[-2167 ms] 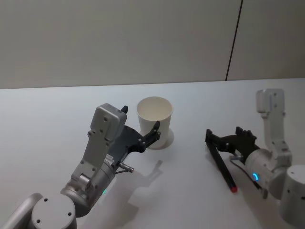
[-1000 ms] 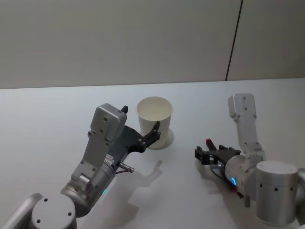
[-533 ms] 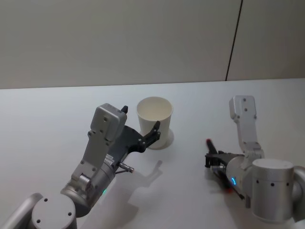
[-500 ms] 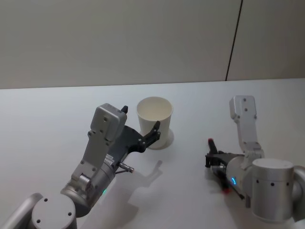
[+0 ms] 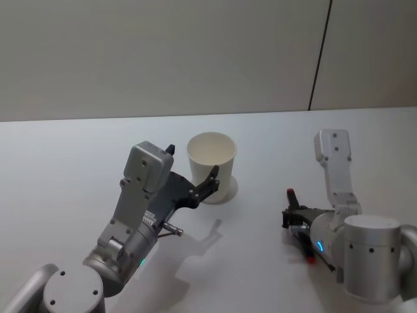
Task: Place the pen into the pen holder.
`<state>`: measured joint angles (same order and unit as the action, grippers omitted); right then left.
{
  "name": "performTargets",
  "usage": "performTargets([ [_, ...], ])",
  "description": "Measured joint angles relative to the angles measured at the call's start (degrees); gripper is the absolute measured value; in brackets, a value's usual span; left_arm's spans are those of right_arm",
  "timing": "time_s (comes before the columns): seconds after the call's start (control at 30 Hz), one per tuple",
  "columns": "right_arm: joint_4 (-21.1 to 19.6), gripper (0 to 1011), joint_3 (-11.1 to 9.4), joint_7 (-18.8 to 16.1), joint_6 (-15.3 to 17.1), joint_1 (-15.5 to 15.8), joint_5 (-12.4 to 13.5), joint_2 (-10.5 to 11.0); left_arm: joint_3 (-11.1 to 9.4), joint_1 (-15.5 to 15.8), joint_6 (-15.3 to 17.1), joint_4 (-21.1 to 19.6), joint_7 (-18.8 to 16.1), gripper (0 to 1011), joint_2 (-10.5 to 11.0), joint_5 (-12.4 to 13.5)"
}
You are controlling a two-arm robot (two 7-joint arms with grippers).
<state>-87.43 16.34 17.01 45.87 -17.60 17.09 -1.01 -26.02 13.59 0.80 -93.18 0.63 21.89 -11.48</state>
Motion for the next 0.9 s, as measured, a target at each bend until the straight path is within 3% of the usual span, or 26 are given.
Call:
performTargets([
  [0.5, -3.13, 171, 1.03, -5.23, -6.65, 1.21, -6.49, 1.06, 0.0, 0.0, 0.0, 0.0, 0.0, 1004, 0.0, 0.0],
  [0.9, -4.95, 172, 2.04, -11.89, -15.74, 2.22, -12.06, 2.56, 0.0, 0.0, 0.0, 0.0, 0.0, 1004, 0.0, 0.0],
])
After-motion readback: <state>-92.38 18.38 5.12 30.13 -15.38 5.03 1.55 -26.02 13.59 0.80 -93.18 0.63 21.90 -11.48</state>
